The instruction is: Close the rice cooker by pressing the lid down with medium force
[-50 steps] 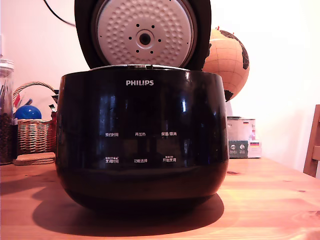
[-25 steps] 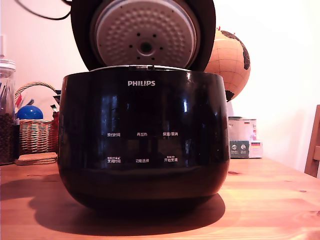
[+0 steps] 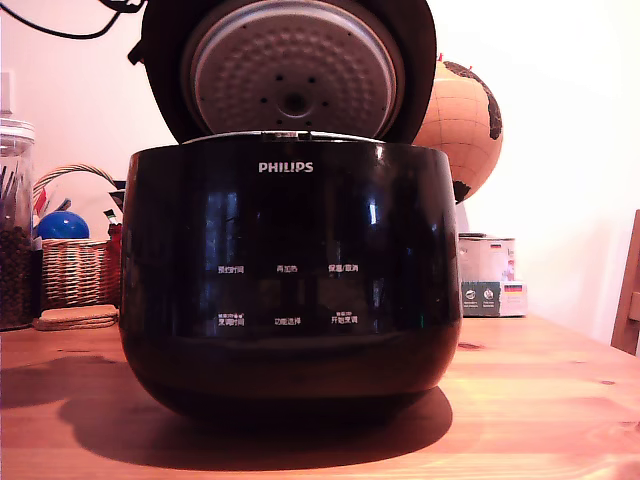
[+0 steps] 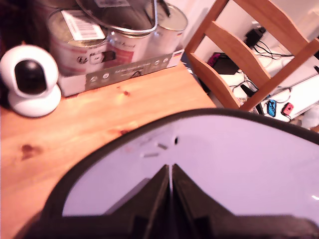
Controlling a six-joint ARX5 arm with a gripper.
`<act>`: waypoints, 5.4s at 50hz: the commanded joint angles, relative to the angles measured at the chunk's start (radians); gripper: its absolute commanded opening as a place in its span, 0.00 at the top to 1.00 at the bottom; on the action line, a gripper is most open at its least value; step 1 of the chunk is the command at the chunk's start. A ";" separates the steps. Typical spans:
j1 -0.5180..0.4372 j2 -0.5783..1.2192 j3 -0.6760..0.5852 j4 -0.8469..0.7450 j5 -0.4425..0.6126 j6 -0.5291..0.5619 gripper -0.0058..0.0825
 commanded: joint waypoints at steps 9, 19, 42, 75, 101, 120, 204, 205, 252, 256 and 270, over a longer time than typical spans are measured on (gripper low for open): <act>-0.044 -0.037 -0.095 0.051 -0.033 -0.018 0.96; -0.079 -0.074 -0.154 0.104 -0.099 -0.034 0.96; -0.134 -0.169 -0.373 0.296 -0.261 -0.053 0.96; -0.234 -0.227 -0.620 0.599 -0.443 0.002 0.96; -0.322 -0.246 -0.761 0.739 -0.578 0.038 0.96; -0.356 -0.258 -0.880 0.859 -0.640 0.031 0.96; -0.500 -0.165 -0.920 0.946 -0.399 0.158 0.96; -0.500 -0.165 -0.920 0.937 -0.395 0.158 0.96; -0.402 -0.279 -0.832 1.139 -0.396 0.259 0.96; -0.362 -0.315 -0.807 1.138 -0.396 0.287 0.96; -0.175 -0.444 -0.748 1.033 -0.396 0.332 0.96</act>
